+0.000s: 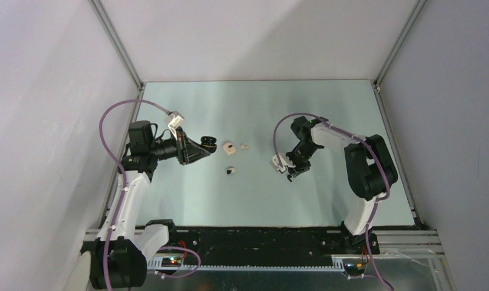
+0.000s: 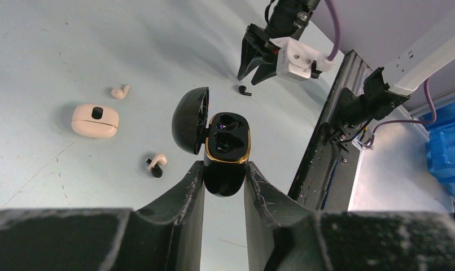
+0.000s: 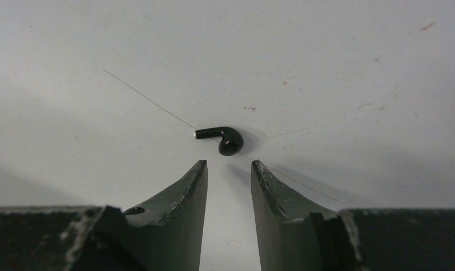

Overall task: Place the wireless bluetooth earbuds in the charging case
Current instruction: Pick up the earbud from the center of the board.

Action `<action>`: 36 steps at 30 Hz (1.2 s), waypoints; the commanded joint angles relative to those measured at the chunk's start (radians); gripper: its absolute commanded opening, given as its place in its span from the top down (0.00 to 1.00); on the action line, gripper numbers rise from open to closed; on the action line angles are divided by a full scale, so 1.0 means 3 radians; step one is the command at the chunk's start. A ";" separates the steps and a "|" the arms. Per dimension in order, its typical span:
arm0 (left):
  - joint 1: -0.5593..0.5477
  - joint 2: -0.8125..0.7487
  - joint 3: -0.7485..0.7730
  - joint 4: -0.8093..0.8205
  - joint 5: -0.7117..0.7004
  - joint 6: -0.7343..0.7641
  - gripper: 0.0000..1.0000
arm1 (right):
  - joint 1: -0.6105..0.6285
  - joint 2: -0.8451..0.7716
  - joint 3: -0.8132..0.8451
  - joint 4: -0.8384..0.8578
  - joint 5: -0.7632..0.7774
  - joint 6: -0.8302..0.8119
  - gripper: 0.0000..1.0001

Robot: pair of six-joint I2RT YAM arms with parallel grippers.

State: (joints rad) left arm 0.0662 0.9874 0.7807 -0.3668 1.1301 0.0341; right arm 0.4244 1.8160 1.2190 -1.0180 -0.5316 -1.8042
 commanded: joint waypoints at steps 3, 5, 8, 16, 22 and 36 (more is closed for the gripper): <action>0.0024 -0.0062 -0.0040 0.0086 0.0085 0.0029 1.00 | 0.0021 0.0110 -0.0014 0.0021 0.0098 0.0004 0.61; 0.0025 -0.0070 -0.0047 0.0084 0.0081 0.0026 1.00 | 0.0024 0.0120 -0.0014 0.0069 0.0082 0.0052 0.61; 0.0025 -0.0079 -0.0052 0.0087 0.0076 0.0025 1.00 | 0.0036 0.0134 -0.0011 0.0088 0.0063 0.0103 0.61; 0.0021 -0.0083 -0.0060 0.0083 0.0072 0.0027 1.00 | 0.0096 0.0179 -0.0013 0.0098 0.0021 0.0235 0.62; 0.0025 -0.0076 -0.0052 0.0084 0.0071 0.0033 1.00 | 0.0118 0.0216 -0.0014 0.0119 0.0031 0.0320 0.67; 0.0025 -0.0073 -0.0057 0.0086 0.0062 0.0041 1.00 | 0.0128 0.0265 -0.0014 0.0194 0.0029 0.0491 0.74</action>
State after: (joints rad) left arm 0.0662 0.9852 0.7643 -0.3664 1.1294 0.0341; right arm 0.4557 1.8729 1.2137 -0.9661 -0.5129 -1.6825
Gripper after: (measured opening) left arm 0.307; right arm 0.258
